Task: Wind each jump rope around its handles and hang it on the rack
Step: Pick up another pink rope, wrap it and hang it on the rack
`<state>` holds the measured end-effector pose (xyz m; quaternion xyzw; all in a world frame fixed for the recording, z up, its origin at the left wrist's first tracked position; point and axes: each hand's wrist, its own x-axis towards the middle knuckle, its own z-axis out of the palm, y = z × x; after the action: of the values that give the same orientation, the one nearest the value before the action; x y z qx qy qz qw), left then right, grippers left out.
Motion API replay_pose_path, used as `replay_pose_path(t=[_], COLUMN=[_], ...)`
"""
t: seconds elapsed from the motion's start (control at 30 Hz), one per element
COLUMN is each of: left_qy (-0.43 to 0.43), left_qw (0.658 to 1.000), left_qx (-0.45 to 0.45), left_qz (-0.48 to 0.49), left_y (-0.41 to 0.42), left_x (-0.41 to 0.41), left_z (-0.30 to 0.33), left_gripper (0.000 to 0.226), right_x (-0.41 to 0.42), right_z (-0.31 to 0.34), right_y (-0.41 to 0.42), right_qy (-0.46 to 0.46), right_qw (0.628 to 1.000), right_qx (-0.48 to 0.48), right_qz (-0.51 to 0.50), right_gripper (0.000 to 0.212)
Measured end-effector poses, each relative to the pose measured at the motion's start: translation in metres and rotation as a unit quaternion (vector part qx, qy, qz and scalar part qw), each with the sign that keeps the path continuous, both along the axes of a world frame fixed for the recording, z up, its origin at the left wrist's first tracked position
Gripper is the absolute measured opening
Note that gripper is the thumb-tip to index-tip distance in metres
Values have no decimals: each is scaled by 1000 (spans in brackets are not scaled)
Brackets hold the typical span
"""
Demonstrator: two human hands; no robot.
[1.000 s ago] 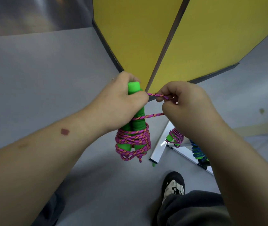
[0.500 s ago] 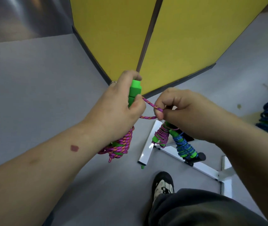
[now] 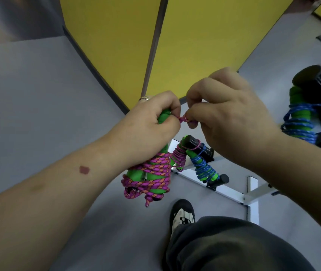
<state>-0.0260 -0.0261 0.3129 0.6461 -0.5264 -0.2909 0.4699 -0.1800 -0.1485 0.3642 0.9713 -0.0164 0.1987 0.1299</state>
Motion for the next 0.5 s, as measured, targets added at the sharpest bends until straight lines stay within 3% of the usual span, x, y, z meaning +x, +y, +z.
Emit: replay_pose_path(t=[0.17, 0.23, 0.5], left_qy=[30, 25, -29], left_qw=[999, 999, 986], left_qx=[-16, -35, -165], left_qz=[-26, -21, 20], left_y=[-4, -11, -70], left_x=[-23, -35, -77], left_z=[13, 19, 55], left_gripper=[4, 12, 21], right_x=[-21, -30, -87], right_z=[15, 28, 87], right_y=[-8, -14, -53], right_qy=[-8, -8, 47], right_qw=[998, 998, 989], right_qx=[-17, -28, -133], right_qz=[59, 58, -36], right_gripper=[32, 32, 38])
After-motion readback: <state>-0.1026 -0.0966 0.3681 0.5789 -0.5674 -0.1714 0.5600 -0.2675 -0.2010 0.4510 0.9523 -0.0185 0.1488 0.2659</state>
